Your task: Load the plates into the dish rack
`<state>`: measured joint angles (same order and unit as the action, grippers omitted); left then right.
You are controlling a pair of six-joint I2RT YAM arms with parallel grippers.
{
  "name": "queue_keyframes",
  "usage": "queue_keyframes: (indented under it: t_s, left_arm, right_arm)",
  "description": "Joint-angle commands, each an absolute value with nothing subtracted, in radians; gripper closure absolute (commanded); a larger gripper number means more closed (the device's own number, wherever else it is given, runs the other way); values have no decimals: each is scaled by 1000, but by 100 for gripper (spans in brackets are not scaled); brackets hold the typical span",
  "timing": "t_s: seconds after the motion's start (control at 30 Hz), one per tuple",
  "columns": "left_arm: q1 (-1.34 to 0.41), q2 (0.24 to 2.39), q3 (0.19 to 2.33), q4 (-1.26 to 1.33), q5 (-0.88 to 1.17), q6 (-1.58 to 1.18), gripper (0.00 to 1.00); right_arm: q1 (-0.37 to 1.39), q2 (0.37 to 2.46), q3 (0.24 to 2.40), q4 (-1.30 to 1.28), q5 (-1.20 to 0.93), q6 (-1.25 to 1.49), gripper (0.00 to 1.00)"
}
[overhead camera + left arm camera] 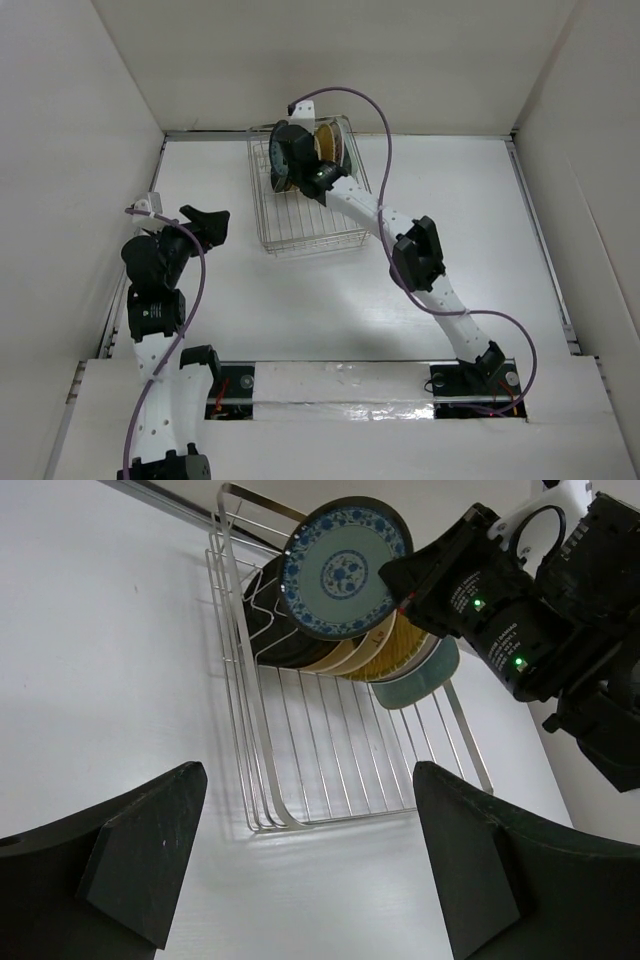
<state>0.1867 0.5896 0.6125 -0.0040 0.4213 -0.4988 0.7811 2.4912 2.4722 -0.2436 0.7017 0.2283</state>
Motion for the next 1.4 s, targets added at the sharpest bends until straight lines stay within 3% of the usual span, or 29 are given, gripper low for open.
queue_keyframes:
  t_s: [0.0,0.47,0.5,0.53,0.6,0.67,0.77,1.07,1.37]
  left_arm:
    - [184,598,621,52,469,-502,18]
    - [193,618,615,69,483,-515,18]
    - [193,618,617,68,480,-515,18]
    - [202,624,618,64,482,-514,17]
    - [212,629,618,64,498,-511,17]
    - [221,627,612,72,511,-512,16]
    - [221,632,620,74,514,-505,15]
    - [221,627,615,86,541,-483,10]
    - [221,609,612,218,635,-564,6]
  right_arm:
    - [790,2505,2537,-207,807,164,100]
    - [891,2643,2536,-43,945,-57,100]
    - [891,2635,2525,-40,942,-48,97]
    - [891,2611,2488,-19,930,-35,77]
    - [891,2574,2442,-11,905,-16,56]
    - [891,2524,2393,29,858,-2,40]
    - [891,2370,2222,109,774,58,24]
    - [911,1817,1712,287,514,147,1]
    - [911,1245,1217,380,553,170,1]
